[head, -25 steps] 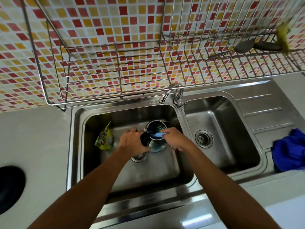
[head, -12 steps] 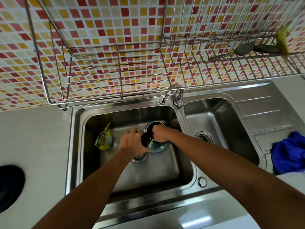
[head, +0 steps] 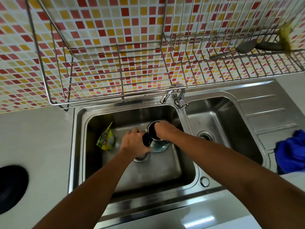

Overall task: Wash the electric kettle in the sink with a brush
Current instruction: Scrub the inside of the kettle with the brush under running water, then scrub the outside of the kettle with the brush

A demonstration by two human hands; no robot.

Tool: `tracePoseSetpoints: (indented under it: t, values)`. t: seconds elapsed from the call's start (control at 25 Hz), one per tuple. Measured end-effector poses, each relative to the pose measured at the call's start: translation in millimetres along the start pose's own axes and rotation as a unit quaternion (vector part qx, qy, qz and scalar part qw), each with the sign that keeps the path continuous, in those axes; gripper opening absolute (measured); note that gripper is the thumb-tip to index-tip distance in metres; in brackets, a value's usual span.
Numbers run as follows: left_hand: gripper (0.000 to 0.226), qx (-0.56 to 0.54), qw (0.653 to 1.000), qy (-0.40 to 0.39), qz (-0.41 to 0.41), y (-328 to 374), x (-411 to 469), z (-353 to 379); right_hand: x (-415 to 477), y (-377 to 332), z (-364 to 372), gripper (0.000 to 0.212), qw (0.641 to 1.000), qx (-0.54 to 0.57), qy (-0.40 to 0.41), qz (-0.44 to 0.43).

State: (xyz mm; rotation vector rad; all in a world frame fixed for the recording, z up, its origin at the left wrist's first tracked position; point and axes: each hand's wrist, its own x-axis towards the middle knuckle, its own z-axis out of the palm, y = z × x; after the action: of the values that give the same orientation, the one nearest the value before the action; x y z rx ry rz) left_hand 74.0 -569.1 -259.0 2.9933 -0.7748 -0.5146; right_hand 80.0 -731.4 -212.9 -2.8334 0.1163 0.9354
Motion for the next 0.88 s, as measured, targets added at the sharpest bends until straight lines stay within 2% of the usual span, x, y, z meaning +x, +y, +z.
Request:
tracePoseSetpoints:
  t: [0.08,0.16,0.28,0.44,0.56,0.6,0.72,0.76,0.84,0.88]
  values:
    - [0.083,0.001,1.000,-0.002,-0.003,0.6,-1.2,-3.5,-2.1,0.2,0.5,0.036,0.998,-0.054,0.028,0.017]
    - [0.084,-0.013,1.000,-0.007,-0.015,0.4,-2.0,-4.8,-5.6,1.3,-2.8,0.038,0.999,-0.046,0.008,0.026]
    - [0.085,-0.021,1.000,-0.016,-0.016,0.2,-2.7,-7.2,-11.1,13.4,-5.4,0.035,0.994,0.091,-0.044,0.046]
    - [0.074,-0.040,0.999,-0.029,-0.016,3.3,-9.1,-20.1,-43.2,24.6,11.3,0.033,0.959,0.274,0.004,0.073]
    - [0.067,-0.057,0.997,-0.036,-0.034,4.0,-12.7,-26.7,-82.3,34.1,20.3,0.032,0.912,0.396,0.070,0.083]
    - [0.065,-0.060,0.997,-0.037,-0.040,6.1,-14.0,-29.3,-96.4,40.1,23.4,0.032,0.886,0.446,0.096,0.077]
    - [0.056,-0.084,0.993,-0.059,-0.065,12.4,-18.1,-35.5,-130.0,51.1,39.1,0.034,0.776,0.614,0.138,0.040]
    - [0.055,-0.099,0.990,-0.064,-0.076,12.9,-18.2,-34.8,-136.5,53.1,47.8,0.035,0.753,0.642,0.144,0.030]
    - [0.055,-0.159,0.979,-0.074,-0.109,12.0,-20.9,-35.1,-142.0,55.7,68.4,0.037,0.738,0.657,0.153,0.018]
    - [0.052,-0.199,0.968,-0.074,-0.130,8.6,-21.8,-35.0,-140.1,55.1,79.9,0.037,0.743,0.648,0.165,0.015]
